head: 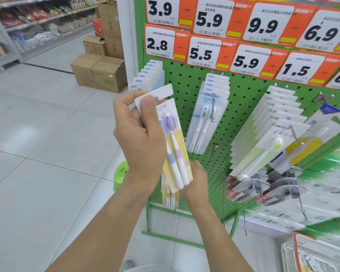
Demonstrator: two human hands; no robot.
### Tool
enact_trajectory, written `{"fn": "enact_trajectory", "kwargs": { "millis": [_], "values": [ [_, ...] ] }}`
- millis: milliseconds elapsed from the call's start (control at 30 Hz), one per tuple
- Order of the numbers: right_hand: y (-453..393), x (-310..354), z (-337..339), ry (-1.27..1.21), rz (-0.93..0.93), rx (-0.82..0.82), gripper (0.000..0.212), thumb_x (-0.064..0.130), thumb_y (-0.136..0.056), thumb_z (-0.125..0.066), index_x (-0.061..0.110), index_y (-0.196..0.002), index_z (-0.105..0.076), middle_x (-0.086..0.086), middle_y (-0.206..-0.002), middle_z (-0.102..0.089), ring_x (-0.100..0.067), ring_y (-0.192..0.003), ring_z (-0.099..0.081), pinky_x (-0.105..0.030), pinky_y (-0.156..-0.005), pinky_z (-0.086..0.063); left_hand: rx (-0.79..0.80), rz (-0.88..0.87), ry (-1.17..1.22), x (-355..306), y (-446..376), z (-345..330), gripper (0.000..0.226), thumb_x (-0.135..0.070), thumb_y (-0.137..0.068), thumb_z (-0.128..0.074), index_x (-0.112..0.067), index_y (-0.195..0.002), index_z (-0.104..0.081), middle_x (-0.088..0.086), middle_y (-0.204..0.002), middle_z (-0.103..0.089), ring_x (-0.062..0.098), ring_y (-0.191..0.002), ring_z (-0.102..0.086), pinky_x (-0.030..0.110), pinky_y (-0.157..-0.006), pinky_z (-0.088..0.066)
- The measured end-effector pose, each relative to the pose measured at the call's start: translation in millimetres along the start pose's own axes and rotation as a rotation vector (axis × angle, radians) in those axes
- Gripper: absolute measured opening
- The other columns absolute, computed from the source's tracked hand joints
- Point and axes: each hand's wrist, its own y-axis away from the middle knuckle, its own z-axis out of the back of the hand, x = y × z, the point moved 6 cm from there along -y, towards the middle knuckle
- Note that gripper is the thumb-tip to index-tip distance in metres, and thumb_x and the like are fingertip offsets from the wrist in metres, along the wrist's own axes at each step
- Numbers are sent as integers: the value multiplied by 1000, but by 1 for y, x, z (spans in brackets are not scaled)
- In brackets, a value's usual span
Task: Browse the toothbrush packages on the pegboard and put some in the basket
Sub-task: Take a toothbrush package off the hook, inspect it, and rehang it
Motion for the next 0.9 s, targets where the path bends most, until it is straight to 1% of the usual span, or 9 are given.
{"fn": "enact_trajectory", "kwargs": {
  "millis": [100, 200, 267, 367, 533, 633, 700, 800, 900],
  "values": [
    [0, -6, 4, -52, 11, -9, 8, 32, -73, -60, 34, -71, -52, 12, -74, -49, 8, -71, -51, -11, -54, -29, 46, 257, 31, 14, 0, 6, 11, -16, -104, -53, -22, -95, -53, -7, -66, -70, 6, -56, -63, 22, -54, -48],
    [8, -9, 26, -185, -12, -163, 13, 11, -81, -78, 22, -85, -71, 13, -82, -62, -2, -76, -60, -8, -63, -39, 166, 515, -20, 38, 6, 12, 13, -22, -102, -58, -16, -90, -58, -1, -60, -66, 14, -50, -55, 29, -49, -47],
    [14, -3, 51, -346, -51, -282, 16, 7, -87, -75, 23, -86, -72, 8, -80, -68, -6, -73, -62, -16, -67, -47, 361, 705, -24, 51, 18, 8, 16, -23, -101, -59, -11, -92, -64, 2, -67, -73, 20, -57, -64, 41, -57, -56],
    [19, 19, 82, -673, -49, -288, 5, 16, -97, -68, 15, -92, -70, -6, -73, -68, -18, -62, -61, -33, -59, -52, 608, 879, -14, 61, 45, 5, 19, -20, -100, -58, -7, -91, -69, 3, -69, -75, 17, -61, -71, 33, -55, -59],
    [23, 59, 90, -795, 51, -42, 22, 31, -90, -70, 13, -101, -72, 4, -75, -71, -19, -64, -64, -30, -53, -52, 693, 901, -11, 76, 71, 8, 21, -21, -101, -57, -7, -98, -72, 16, -89, -78, 31, -81, -74, 49, -79, -60],
    [25, 52, 80, -740, 38, -41, 9, 19, -87, -77, 20, -96, -76, -2, -81, -77, -42, -79, -68, -47, -66, -56, 786, 835, -45, 77, 79, 11, 24, -21, -105, -52, -10, -110, -73, 12, -98, -78, 33, -97, -74, 50, -90, -57],
    [29, 46, 74, -741, 30, -21, 9, 25, -86, -79, 26, -94, -77, -2, -79, -77, -48, -80, -66, -50, -67, -54, 865, 785, -94, 79, 82, 17, 25, -22, -106, -50, -12, -114, -71, 6, -101, -78, 27, -99, -74, 44, -88, -58],
    [35, 41, 66, -705, 14, 45, 8, 35, -86, -78, 33, -94, -78, 2, -72, -72, -36, -69, -59, -41, -62, -49, 938, 767, -120, 85, 87, 28, 23, -20, -106, -48, -15, -117, -68, 1, -102, -78, 18, -97, -74, 31, -80, -56],
    [41, 38, 59, -705, -20, 57, 9, 35, -85, -73, 34, -93, -77, 5, -73, -74, -23, -68, -59, -31, -56, -50, 964, 832, -65, 89, 96, 37, 25, -15, -106, -45, -15, -123, -64, 6, -106, -77, 22, -98, -74, 36, -81, -60]
  ]
}}
